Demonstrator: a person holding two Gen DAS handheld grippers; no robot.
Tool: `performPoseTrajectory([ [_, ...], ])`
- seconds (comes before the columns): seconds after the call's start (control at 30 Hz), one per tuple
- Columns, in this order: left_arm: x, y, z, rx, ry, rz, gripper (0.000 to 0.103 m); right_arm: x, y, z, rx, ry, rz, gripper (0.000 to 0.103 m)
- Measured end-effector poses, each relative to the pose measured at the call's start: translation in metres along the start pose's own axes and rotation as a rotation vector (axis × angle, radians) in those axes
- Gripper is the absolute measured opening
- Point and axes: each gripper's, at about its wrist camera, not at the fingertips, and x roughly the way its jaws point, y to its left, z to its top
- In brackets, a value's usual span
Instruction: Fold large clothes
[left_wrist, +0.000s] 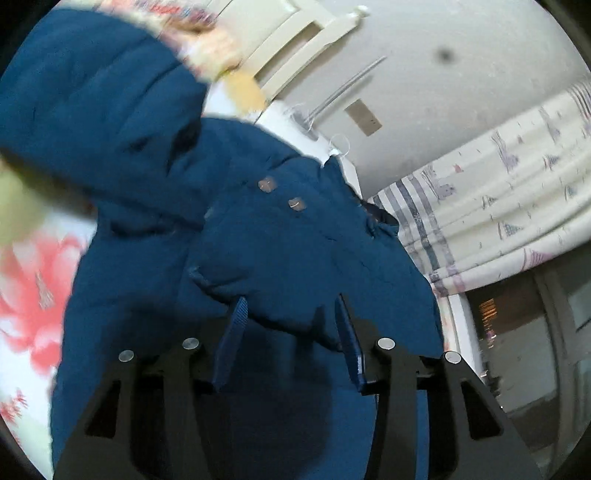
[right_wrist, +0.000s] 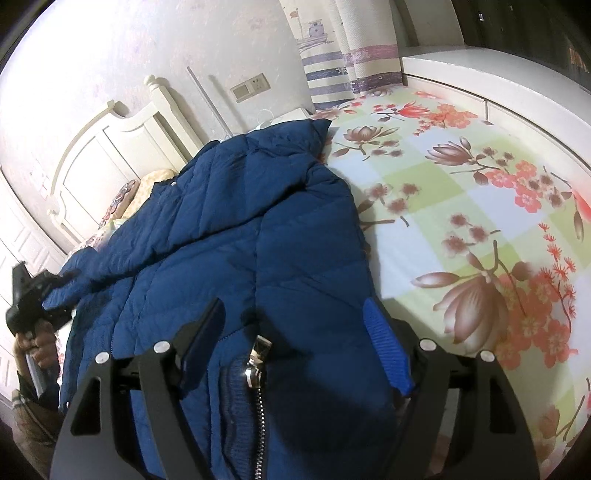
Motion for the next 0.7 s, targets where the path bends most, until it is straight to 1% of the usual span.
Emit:
performPoseTrajectory([
  [0.03, 0.003, 0.002, 0.0, -0.019, 0.007, -0.016, 0.046, -0.001, 0.0, 0.0, 0.0, -0.003, -0.003, 0.076],
  [0.1, 0.003, 0.003, 0.003, -0.042, -0.007, -0.045, 0.086, -0.002, 0.0, -0.001, -0.001, -0.006, -0.007, 0.076],
  [0.13, 0.004, 0.003, 0.002, -0.044, -0.028, -0.053, 0.089, -0.002, 0.001, 0.0, -0.005, -0.006, -0.018, 0.076],
  [0.17, 0.002, 0.0, 0.005, -0.045, -0.051, -0.027, 0.089, -0.003, 0.004, 0.0, -0.014, -0.009, -0.037, 0.076],
  [0.23, 0.007, -0.004, 0.012, -0.039, -0.036, 0.007, 0.088, -0.008, 0.012, 0.003, -0.061, -0.029, -0.084, 0.076],
  [0.27, 0.009, -0.005, 0.013, -0.034, -0.033, 0.023, 0.08, -0.011, 0.018, 0.006, -0.094, -0.045, -0.102, 0.076],
  [0.3, 0.011, -0.007, 0.014, -0.01, -0.034, 0.061, 0.067, -0.013, 0.025, 0.009, -0.126, -0.059, -0.119, 0.076],
  [0.33, 0.013, -0.007, 0.014, 0.017, -0.037, 0.094, 0.056, -0.014, 0.03, 0.013, -0.149, -0.067, -0.129, 0.076],
  [0.37, 0.014, -0.007, 0.011, 0.062, -0.045, 0.138, 0.034, -0.013, 0.036, 0.018, -0.174, -0.068, -0.14, 0.076],
  [0.4, 0.016, -0.006, 0.009, 0.094, -0.054, 0.161, 0.013, -0.011, 0.041, 0.025, -0.198, -0.062, -0.149, 0.076],
  [0.53, 0.008, 0.008, 0.001, 0.127, -0.079, 0.135, 0.008, 0.009, 0.065, 0.057, -0.274, -0.079, -0.159, 0.075],
  [0.57, 0.004, 0.004, -0.001, 0.169, -0.1, 0.153, 0.005, 0.017, 0.071, 0.066, -0.279, -0.083, -0.156, 0.071],
  [0.6, 0.003, -0.003, -0.003, 0.218, -0.122, 0.185, 0.004, 0.028, 0.076, 0.075, -0.277, -0.078, -0.135, 0.068],
  [0.63, 0.0, -0.008, -0.007, 0.266, -0.143, 0.219, 0.003, 0.036, 0.079, 0.08, -0.274, -0.073, -0.119, 0.067],
  [0.7, -0.005, -0.011, -0.011, 0.29, -0.165, 0.235, 0.002, 0.063, 0.083, 0.089, -0.271, -0.033, -0.097, 0.067],
])
